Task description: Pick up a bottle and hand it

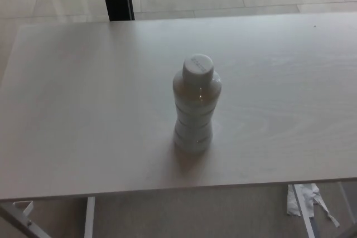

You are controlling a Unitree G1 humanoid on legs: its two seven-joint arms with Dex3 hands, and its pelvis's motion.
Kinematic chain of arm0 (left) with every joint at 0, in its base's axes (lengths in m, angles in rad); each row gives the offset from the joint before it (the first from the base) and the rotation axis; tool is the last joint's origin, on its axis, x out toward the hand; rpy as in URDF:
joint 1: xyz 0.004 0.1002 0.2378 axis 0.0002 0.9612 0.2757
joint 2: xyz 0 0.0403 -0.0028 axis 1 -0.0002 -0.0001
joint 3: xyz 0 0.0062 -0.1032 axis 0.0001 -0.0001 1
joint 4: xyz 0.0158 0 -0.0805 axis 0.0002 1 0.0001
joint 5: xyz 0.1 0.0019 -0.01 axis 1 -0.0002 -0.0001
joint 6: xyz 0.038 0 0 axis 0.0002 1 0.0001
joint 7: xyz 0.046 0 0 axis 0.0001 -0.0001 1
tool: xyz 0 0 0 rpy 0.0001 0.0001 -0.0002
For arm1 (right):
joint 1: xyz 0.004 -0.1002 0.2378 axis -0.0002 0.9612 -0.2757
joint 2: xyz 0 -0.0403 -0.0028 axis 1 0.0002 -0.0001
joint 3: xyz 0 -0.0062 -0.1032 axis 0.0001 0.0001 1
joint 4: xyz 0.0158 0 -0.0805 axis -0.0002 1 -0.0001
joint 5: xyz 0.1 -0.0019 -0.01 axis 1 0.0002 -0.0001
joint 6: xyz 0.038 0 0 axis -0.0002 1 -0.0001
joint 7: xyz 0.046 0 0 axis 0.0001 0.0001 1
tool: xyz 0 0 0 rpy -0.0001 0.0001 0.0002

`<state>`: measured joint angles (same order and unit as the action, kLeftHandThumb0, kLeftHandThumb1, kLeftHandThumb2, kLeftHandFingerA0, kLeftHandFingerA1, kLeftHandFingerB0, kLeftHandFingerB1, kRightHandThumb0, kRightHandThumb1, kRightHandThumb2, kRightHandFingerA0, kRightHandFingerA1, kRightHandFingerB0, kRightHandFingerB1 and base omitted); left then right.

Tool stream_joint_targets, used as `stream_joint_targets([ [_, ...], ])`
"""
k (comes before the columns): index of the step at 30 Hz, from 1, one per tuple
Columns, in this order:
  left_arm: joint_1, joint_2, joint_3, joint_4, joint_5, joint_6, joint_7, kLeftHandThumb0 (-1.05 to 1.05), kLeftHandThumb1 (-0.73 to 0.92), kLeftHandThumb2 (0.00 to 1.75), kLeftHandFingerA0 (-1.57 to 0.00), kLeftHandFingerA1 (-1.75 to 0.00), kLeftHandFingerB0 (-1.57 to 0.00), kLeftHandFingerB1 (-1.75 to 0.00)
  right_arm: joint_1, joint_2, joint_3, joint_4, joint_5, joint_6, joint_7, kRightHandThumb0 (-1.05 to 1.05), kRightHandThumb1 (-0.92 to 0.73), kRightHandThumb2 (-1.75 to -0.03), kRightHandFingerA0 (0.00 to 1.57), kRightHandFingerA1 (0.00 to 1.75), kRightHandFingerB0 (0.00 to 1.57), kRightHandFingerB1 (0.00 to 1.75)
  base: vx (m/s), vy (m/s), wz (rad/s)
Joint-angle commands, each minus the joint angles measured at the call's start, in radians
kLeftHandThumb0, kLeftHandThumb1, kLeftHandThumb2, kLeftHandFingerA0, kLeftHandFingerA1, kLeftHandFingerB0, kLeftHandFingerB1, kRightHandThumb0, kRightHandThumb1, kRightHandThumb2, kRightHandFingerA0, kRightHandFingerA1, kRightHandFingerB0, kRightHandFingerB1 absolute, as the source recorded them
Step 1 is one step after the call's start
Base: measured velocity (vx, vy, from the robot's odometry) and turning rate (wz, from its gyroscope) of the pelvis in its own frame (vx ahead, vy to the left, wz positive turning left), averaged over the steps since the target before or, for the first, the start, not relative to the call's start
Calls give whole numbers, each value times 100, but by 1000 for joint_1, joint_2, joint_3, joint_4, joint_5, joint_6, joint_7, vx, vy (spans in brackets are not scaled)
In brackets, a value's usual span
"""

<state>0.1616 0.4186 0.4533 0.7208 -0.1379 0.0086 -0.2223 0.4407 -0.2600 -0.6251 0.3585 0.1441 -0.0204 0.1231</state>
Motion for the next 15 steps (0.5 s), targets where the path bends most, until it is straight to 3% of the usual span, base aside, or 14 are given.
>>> stream_joint_targets([
  [1,-49,65,183,-101,-185,127,10,-59,42,54,-78,-60,-43,-45,35,6,-154,-147,233,-2,68,-80,-59,-58,48,60,26,47,0,0,0],
  [2,-64,62,201,-113,-187,143,39,-58,43,54,-78,-62,-43,-47,33,8,-159,-154,237,4,71,-78,-59,-58,52,63,27,47,0,0,0],
  [3,-90,59,232,-125,-198,153,84,-60,34,75,-77,-73,-42,-56,25,13,-166,-150,249,9,77,-84,-48,-88,46,64,24,53,0,0,0],
  [4,-100,56,248,-179,-189,161,124,-62,49,55,-76,-79,-33,-49,22,12,-166,-142,250,5,88,-79,-47,-87,38,61,23,52,0,0,0],
  [5,-103,54,258,-204,-182,168,138,-62,49,55,-76,-79,-33,-49,21,13,-167,-141,249,4,94,-79,-47,-87,38,61,23,52,0,0,0],
  [6,-107,49,265,-227,-171,180,153,-65,48,55,-81,-85,-33,-52,18,14,-170,-134,251,-2,100,-75,-58,-58,44,57,29,44,0,0,0],
  [7,-112,44,271,-258,-160,193,176,-65,48,55,-81,-85,-33,-52,13,14,-173,-121,255,-13,108,-75,-58,-58,44,57,29,44,0,0,0],
  [8,-138,52,277,-290,-139,227,218,-66,39,81,-65,-88,-30,-57,19,14,-172,-138,251,8,100,-78,-58,-59,49,59,29,46,0,0,0],
  [9,-159,58,282,-325,-124,252,251,-67,51,56,-52,-88,-35,-56,18,13,-172,-143,251,16,98,-81,-46,-88,46,63,23,51,0,0,0],
  [10,-182,61,291,-375,-116,284,282,-67,50,55,-52,-88,-35,-58,15,14,-171,-148,255,24,95,-86,-49,-87,50,64,29,54,0,0,0],
  [12,-218,62,302,-439,-111,343,321,-65,50,55,-58,-87,-38,-59,18,15,-166,-156,252,24,96,-82,-48,-88,46,64,25,53,0,0,0],
  [13,-239,67,302,-453,-103,361,334,-62,49,55,-73,-87,-40,-58,22,16,-164,-158,248,18,97,-76,-59,-58,49,60,29,46,0,0,0],
  [14,-316,88,279,-462,-62,375,379,-67,34,78,-74,-81,-43,-64,14,17,-164,-136,249,-2,103,-85,-49,-88,48,65,27,54,0,0,0],
  [15,-315,86,282,-466,-60,380,380,-67,34,78,-74,-81,-43,-64,15,16,-163,-136,248,-2,103,-85,-49,-88,48,65,27,54,0,0,0],
])
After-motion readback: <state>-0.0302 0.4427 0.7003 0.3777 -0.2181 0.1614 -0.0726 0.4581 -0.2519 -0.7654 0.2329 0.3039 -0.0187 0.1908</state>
